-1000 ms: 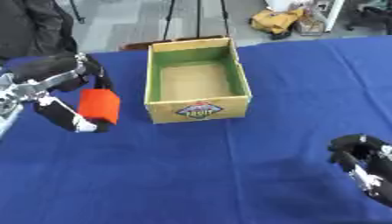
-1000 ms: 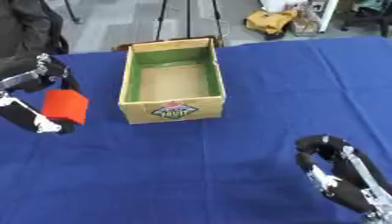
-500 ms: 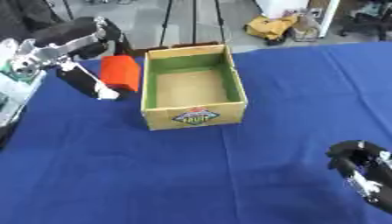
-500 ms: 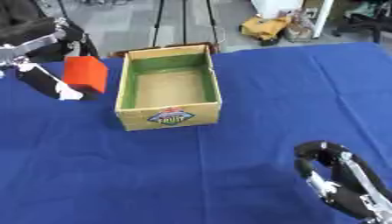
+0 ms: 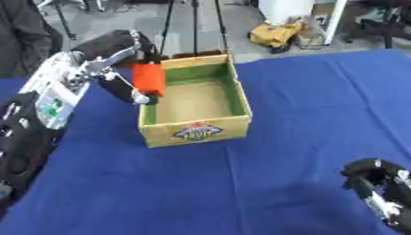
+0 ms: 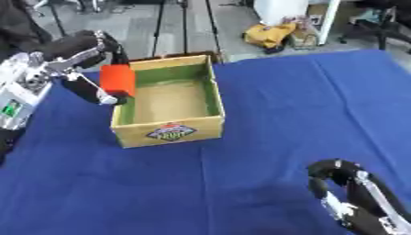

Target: Pick up objects on the table and place them in the box.

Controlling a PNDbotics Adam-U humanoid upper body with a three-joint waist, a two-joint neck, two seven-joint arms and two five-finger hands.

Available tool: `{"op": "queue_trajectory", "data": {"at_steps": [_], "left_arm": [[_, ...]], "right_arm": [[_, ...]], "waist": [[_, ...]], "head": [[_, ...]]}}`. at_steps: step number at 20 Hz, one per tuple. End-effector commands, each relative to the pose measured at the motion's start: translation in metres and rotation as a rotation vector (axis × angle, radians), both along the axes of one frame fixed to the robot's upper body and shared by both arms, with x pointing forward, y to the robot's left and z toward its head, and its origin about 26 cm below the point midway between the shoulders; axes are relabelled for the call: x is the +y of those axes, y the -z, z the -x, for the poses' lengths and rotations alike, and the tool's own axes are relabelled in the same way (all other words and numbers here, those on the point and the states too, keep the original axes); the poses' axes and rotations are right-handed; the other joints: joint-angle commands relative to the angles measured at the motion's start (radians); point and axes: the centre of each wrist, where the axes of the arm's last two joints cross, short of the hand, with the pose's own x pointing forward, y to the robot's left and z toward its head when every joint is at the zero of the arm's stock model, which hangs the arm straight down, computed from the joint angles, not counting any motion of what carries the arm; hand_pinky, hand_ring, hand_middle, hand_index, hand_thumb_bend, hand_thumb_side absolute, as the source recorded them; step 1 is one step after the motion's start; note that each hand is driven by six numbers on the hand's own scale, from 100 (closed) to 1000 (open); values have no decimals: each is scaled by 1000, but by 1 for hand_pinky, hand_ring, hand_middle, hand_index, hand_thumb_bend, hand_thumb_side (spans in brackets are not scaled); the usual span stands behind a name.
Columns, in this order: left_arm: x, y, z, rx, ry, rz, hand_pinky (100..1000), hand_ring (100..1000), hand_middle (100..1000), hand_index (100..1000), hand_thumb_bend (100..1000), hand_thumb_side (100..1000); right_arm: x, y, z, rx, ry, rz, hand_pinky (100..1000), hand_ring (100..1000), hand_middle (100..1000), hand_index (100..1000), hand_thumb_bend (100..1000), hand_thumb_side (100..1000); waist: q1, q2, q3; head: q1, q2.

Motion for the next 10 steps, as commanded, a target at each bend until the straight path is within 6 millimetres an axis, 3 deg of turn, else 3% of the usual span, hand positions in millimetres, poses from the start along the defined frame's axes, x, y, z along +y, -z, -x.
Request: {"op": "queue_trajectory", "data": {"at_steps": [1,10], "left_arm": [[2,-12,-6,-67,-35,18,100,100,100,169,432,100],[-5,4,-15,-96,-79,42,100,100,100,176,411,100]], "right_arm": [[0,-8,-2,-21,-15,14,755,508,415,694,335,501],[2,-9,-4,-26,-28,22,755,508,415,694,336,505]], "waist": [[1,-10,-9],[13,4,-32]], "head": [[9,-19],[16,-32]]}}
